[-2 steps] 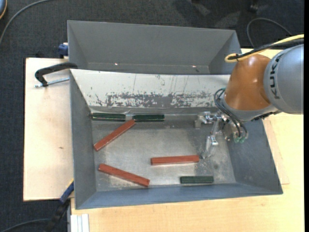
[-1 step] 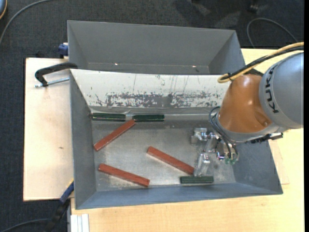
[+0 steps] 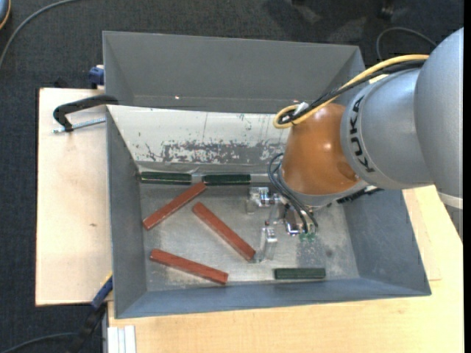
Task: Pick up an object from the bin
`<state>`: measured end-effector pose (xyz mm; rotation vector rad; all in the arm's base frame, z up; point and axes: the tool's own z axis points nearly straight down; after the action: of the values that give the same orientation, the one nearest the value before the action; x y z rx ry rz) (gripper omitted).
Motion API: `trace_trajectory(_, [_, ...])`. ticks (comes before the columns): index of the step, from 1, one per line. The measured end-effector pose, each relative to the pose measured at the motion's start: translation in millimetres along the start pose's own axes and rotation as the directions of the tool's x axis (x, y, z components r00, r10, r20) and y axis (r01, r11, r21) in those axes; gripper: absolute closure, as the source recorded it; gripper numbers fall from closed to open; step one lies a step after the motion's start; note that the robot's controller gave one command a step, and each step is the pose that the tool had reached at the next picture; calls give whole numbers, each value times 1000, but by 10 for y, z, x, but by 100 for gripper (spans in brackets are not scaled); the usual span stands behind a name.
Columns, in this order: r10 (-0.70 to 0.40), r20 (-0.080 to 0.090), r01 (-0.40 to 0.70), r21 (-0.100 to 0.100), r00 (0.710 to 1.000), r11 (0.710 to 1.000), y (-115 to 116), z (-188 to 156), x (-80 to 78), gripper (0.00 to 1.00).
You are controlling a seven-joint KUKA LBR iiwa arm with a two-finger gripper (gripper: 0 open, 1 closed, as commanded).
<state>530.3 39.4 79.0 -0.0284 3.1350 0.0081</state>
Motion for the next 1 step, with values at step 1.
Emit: trace_trajectory(1, [65,-7,-65,1,998,998,685,87,126,0])
